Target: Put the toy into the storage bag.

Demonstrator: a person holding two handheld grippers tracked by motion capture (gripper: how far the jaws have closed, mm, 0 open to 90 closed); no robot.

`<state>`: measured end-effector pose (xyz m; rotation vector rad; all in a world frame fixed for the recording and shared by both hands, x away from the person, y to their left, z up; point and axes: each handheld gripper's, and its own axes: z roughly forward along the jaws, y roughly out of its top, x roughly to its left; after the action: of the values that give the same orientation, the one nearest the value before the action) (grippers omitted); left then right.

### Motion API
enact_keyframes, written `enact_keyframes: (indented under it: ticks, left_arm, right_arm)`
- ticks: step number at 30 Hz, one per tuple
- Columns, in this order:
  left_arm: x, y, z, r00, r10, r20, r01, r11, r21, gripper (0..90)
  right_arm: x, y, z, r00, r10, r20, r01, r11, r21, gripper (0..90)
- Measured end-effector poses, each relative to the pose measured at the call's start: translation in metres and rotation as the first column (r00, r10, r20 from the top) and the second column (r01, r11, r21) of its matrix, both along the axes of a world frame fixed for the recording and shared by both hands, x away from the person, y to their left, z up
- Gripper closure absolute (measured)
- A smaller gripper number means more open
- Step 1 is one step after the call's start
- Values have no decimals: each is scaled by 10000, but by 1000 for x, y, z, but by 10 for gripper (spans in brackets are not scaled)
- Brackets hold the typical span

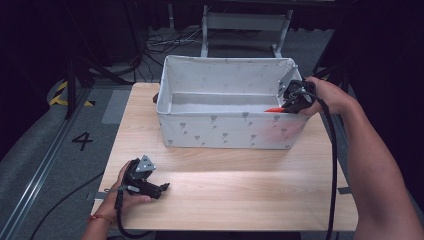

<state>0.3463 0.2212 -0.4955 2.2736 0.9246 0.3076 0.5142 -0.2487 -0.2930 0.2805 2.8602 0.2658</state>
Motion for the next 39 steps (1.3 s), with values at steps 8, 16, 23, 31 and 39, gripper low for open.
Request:
enact_keyframes:
  ticks: [8,16,23,31,39]
  left_arm:
    - [0,0,0,10000,-6,-19,6,10000,5,2]
    - [0,0,0,10000,-6,-17,7,10000,7,3]
    - [0,0,0,10000,-21,0,21,10000,28,2]
    - [0,0,0,10000,-7,-16,7,10000,7,2]
    - [0,0,0,10000,-5,-21,6,10000,4,2]
  right_arm:
    - [2,-1,2,9997,-199,117,196,9994,291,764]
    - [2,-2,6,9981,-398,478,371,9977,561,683]
    - [2,-3,9,9945,-644,827,574,9948,844,600]
    - [-1,-8,14,9875,-1075,1154,882,9829,1616,530]
    - [-6,-17,22,9721,-1731,1582,1277,9566,2620,433]
